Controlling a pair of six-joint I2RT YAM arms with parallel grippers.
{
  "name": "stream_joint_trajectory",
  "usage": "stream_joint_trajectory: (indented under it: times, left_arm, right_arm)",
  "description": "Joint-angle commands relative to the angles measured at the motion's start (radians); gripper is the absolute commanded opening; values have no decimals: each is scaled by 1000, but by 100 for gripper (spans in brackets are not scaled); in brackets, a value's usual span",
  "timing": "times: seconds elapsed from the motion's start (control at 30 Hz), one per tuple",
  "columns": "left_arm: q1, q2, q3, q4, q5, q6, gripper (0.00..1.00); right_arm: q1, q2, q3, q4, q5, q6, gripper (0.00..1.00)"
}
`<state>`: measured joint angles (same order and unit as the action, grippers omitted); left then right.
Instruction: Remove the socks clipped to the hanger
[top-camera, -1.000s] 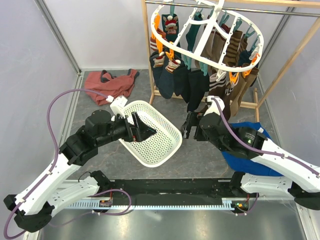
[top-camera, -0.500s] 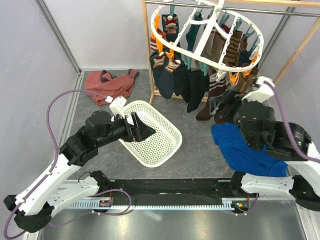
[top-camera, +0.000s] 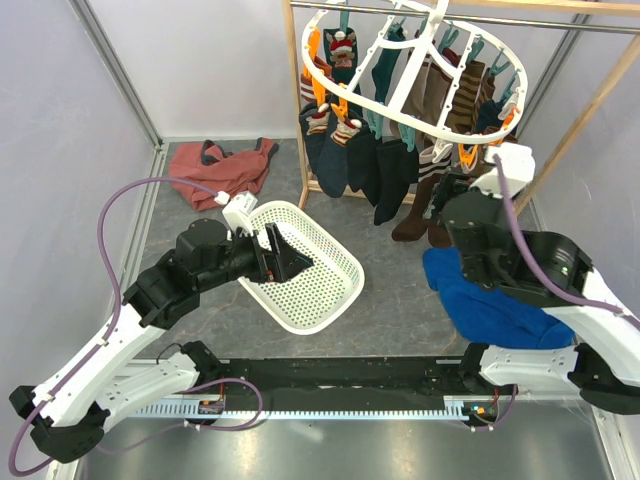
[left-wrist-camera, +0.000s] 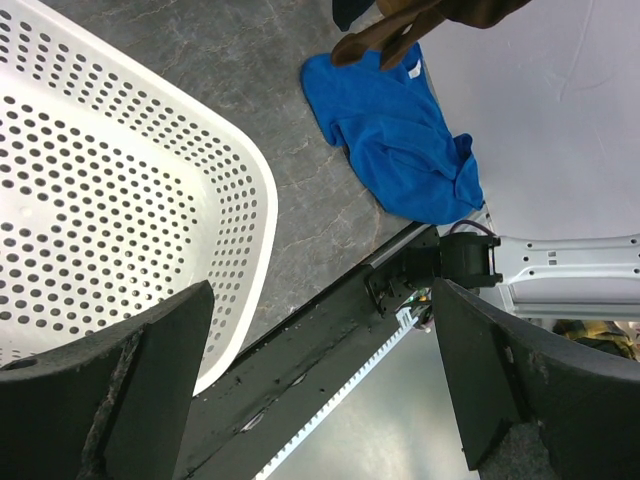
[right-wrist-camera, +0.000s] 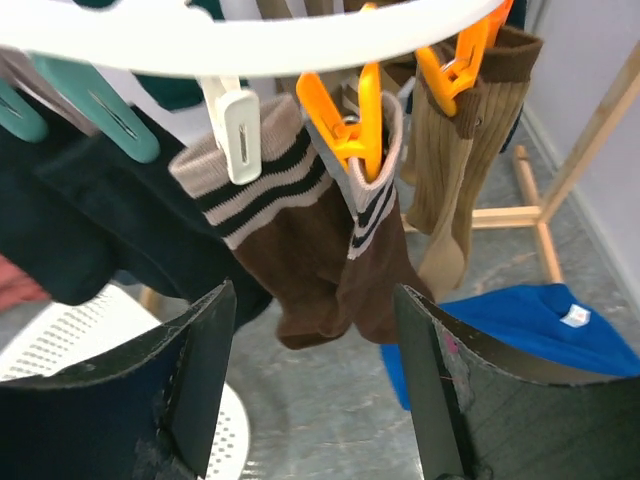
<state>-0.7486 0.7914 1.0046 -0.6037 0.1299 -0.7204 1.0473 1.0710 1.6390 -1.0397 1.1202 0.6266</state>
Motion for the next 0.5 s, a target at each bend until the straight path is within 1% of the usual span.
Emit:
stream_joint_trajectory:
  times: [0.0,0.07,0.1,0.2,0.27,0.37,0.4,0.47]
  left_arm:
    - [-5,-1,25,36,-4,29,96]
    - [-5,3,26,39,-1,30,96]
    - [-5,3,29,39,0,27,96]
    - [-5,-4,31,41,4,21,95]
    - [-5,-7,25,42,2,18,95]
    - [-6,-9,25,47,5,24,94]
    - [-5,-4,29,47,8,30,93]
    - [-6,0,48,48,16,59,92]
  right_arm:
    - [-102,32,-33,13,-46,-54,69]
    - [-171,46,-56,13,-97,-50,68]
    - [-244,47,-62,13,-143,-45,67]
    - [-329,55,-87,35,-175,-42,66]
    - [-349,60,-117,105,-212,-103,65]
    - [-377,84,-130,133,-243,-117,58]
    - [-385,90,-125,132,-247,-117,51]
    - [-391,90,-113,127,-278,-108,40]
